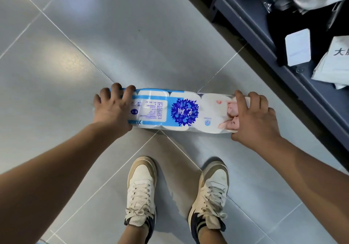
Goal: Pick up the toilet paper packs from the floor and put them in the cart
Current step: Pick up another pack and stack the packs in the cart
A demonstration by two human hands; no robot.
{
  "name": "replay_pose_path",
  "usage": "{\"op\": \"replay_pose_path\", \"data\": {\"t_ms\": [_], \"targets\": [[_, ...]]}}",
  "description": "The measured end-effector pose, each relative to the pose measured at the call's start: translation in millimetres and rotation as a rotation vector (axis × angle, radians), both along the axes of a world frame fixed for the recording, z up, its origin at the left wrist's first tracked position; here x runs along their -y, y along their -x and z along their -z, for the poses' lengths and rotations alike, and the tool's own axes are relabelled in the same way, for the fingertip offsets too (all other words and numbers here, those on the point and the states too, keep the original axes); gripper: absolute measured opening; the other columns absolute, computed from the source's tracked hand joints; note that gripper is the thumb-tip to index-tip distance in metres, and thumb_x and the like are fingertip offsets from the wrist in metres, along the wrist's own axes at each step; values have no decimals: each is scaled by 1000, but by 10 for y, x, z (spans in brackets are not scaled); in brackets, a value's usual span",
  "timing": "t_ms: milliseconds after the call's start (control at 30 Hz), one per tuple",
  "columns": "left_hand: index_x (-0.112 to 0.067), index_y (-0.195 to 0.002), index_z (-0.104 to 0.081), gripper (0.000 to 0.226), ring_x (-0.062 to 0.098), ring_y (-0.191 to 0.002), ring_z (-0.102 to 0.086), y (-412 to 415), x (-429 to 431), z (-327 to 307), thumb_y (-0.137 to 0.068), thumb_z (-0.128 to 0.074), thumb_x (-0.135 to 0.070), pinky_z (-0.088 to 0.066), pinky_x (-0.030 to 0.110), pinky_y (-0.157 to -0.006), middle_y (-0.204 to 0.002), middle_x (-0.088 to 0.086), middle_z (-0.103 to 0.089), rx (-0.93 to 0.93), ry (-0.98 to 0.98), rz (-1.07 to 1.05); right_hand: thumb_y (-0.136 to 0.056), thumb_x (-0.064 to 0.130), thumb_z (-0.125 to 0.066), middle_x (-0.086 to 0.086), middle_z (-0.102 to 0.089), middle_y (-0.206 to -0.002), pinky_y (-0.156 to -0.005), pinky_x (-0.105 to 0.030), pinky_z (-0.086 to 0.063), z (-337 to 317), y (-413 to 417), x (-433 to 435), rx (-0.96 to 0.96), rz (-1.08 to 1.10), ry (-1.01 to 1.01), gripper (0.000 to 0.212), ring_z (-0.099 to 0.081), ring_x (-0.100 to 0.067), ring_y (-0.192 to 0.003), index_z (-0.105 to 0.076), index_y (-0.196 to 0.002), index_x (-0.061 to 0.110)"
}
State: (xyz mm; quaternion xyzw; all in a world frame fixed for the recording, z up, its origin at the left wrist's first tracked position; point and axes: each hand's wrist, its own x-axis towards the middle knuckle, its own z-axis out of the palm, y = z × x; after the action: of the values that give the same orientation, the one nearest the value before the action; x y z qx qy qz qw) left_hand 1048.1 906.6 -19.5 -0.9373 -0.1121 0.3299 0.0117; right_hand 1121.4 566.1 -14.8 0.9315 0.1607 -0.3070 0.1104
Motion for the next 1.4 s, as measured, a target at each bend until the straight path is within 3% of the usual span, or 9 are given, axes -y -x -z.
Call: {"op": "replay_pose_path", "data": {"t_ms": [200,367,600,800,1000,1100,1233,1400], "targets": [[-26,-146,-29,108,41,-123,-36,-12,-101,-334,-55,-86,-24,-40,54,-99,-138,12,-34,47,61,-31,-48,46,-92,-19,-40,-139,-94,-49,-44,-246,15,-28,11,33,-74,125,-43,-38,-124,-28,-151,18],[-30,-146,-31,109,39,-124,-35,-52,-238,-1025,-52,-86,-26,-41,55,-98,-139,10,-34,101,80,-27,-44,43,-92,-18,-42,-138,-98,-51,-42,-909,19,-39,64,63,-148,125,-43,-38,-123,-31,-151,19],[-34,-147,-31,110,37,-124,-35,-156,-347,-2596,-52,-84,-22,-43,54,-96,-141,6,-35,172,154,-95,-41,41,-88,-13,-40,-139,-103,-52,-36,-2419,-114,-67,135,95,-209,124,-40,-38,-125,-32,-151,25],[-38,-148,-31,112,38,-120,-36,-171,-403,-4258,-50,-83,-23,-45,54,-92,-140,5,-37,252,166,-103,-50,38,-87,-8,-28,-145,-114,-51,-30,-4015,-191,-37,78,179,-324,125,-24,-34,-136,-20,-156,35],[-40,-148,-34,117,43,-115,-43,27,-533,-5897,-45,-86,-25,-45,54,-99,-138,9,-40,341,207,-117,-52,35,-85,-1,-29,-141,-114,-37,-31,-5695,-96,40,80,178,-531,121,-28,-26,-136,-22,-155,44],[-44,-148,-34,115,39,-115,-44,152,-540,-6626,-47,-86,-25,-45,48,-95,-141,6,-40,398,205,-128,-47,46,-84,4,-29,-139,-111,-29,-30,-6405,23,128,135,164,-574,121,-28,-22,-136,-24,-153,48],[-45,-145,-35,112,36,-122,-43,208,-565,-7462,-41,-74,-39,-40,46,-106,-141,5,-41,462,247,-51,-43,69,-81,9,-31,-136,-110,-31,-32,-7093,147,241,183,145,-615,124,-30,-17,-136,-24,-152,50],[-45,-147,-35,109,31,-125,-41,258,-431,-8194,-45,-74,-40,-37,42,-107,-143,0,-39,515,210,38,-44,71,-77,17,-30,-129,-108,-26,-27,-7719,325,435,265,101,-726,121,-28,-3,-129,-26,-151,50]]}}
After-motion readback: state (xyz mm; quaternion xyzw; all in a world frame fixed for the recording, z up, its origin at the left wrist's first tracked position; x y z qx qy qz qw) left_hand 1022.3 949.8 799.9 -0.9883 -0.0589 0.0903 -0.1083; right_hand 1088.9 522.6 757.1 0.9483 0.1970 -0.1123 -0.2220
